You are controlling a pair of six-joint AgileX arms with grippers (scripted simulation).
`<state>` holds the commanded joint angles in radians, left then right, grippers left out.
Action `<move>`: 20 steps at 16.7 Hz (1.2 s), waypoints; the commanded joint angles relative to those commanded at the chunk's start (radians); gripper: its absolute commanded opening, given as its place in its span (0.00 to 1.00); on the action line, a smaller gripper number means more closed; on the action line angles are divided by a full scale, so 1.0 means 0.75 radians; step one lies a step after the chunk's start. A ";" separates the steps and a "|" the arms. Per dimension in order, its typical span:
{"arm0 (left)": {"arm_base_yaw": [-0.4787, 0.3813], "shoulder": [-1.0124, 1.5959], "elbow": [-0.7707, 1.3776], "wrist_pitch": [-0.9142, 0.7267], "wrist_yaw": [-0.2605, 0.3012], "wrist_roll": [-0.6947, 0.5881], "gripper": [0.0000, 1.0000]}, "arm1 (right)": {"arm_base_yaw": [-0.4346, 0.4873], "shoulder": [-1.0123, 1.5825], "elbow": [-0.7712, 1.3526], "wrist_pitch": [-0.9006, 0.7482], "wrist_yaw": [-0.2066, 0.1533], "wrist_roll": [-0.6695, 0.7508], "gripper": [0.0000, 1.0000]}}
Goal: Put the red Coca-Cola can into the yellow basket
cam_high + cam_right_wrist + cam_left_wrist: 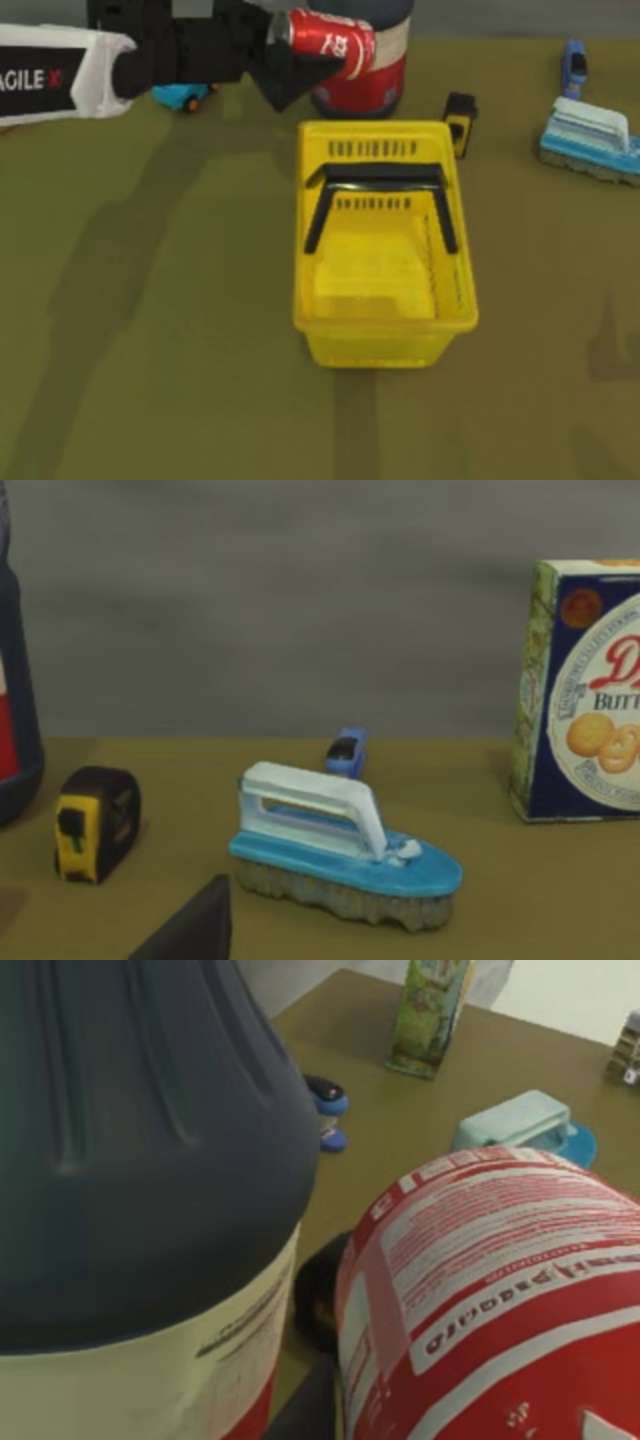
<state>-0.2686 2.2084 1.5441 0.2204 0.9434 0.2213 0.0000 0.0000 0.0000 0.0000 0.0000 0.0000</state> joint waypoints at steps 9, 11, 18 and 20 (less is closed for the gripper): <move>-0.061 -0.131 -0.189 0.592 0.449 -0.235 0.00 | 0.000 0.000 0.000 0.000 0.000 0.000 1.00; -0.061 -0.131 -0.189 0.592 0.449 -0.235 0.00 | 0.000 0.000 0.000 0.000 0.000 0.000 1.00; -0.046 -0.014 -0.223 0.741 0.453 -0.233 0.00 | 0.000 0.000 0.000 0.000 0.000 0.000 1.00; -0.040 0.064 -0.255 0.862 0.455 -0.236 0.00 | 0.000 0.000 0.000 0.000 0.000 0.000 1.00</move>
<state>-0.2984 2.2564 1.3526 0.8670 1.2849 0.0441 0.0000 0.0000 0.0000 0.0000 0.0000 0.0000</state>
